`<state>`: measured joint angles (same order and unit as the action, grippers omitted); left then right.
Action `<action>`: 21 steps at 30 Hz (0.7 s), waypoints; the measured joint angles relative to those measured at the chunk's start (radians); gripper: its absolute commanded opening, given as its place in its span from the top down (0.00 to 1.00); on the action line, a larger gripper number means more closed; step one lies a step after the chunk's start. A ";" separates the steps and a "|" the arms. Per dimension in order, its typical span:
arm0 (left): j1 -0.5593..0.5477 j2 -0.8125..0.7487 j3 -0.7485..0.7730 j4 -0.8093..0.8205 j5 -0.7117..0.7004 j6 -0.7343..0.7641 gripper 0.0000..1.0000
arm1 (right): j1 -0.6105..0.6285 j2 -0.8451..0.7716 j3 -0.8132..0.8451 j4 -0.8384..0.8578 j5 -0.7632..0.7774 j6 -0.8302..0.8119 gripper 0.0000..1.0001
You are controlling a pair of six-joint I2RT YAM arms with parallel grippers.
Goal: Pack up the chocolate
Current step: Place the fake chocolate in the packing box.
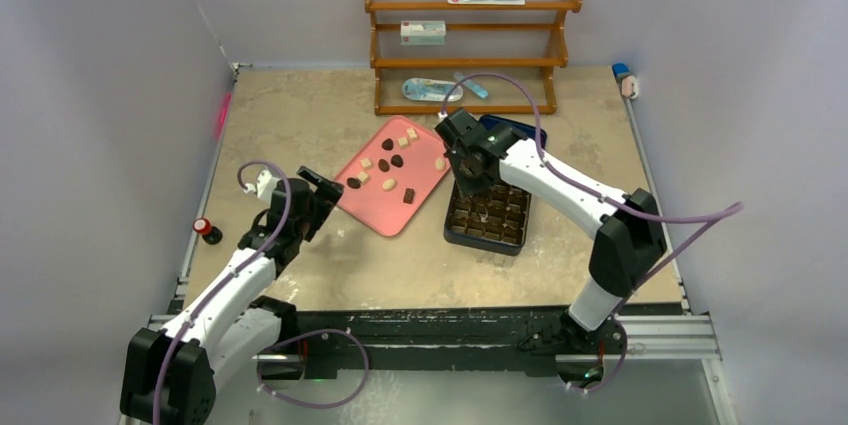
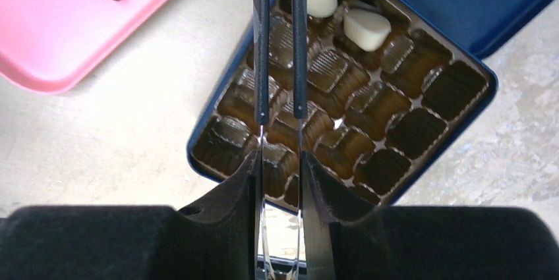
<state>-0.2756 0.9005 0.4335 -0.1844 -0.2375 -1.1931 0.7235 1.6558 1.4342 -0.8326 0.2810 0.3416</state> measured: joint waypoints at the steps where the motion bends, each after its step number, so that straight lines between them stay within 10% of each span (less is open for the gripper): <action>1: 0.000 0.001 0.000 0.002 0.000 0.000 0.00 | 0.002 0.015 0.014 0.003 -0.006 -0.003 0.73; 21: 0.000 0.019 -0.006 0.036 0.006 -0.001 0.00 | 0.003 0.391 0.368 0.008 -0.099 -0.050 0.66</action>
<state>-0.2752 0.9199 0.4274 -0.1486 -0.2317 -1.1942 0.7265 2.0472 1.8023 -0.8249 0.1822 0.2913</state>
